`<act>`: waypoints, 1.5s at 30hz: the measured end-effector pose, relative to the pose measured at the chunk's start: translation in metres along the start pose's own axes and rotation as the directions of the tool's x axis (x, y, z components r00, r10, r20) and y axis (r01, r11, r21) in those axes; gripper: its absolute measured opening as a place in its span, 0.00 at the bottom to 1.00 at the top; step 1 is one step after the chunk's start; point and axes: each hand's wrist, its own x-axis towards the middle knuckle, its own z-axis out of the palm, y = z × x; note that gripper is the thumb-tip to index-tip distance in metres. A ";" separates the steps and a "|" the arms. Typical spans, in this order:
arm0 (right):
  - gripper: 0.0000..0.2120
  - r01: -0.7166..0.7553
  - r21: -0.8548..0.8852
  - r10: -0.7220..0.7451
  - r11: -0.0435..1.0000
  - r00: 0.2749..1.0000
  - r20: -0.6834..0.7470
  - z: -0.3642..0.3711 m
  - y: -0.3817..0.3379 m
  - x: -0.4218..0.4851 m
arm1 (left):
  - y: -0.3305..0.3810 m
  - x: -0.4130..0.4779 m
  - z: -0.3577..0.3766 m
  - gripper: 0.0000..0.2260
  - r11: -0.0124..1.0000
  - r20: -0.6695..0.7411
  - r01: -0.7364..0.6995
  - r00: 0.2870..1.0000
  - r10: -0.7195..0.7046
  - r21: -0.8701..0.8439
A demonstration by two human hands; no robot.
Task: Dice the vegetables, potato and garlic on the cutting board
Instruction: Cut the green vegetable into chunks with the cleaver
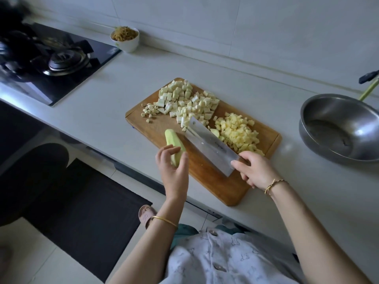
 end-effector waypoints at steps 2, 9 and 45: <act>0.09 0.011 0.045 -0.011 0.999 1.000 0.010 -0.001 0.000 -0.001 | -0.007 -0.005 0.004 0.07 0.997 0.105 -0.024 0.994 0.016 0.072; 0.10 0.048 0.100 -0.050 0.994 0.999 0.011 -0.004 -0.010 0.000 | -0.017 -0.002 0.004 0.18 0.905 0.224 -0.046 0.973 -0.055 0.422; 0.09 0.152 -0.670 -0.023 0.727 0.980 0.198 0.016 -0.095 0.012 | -0.003 0.025 0.011 0.25 0.820 0.312 0.016 0.921 -0.236 0.573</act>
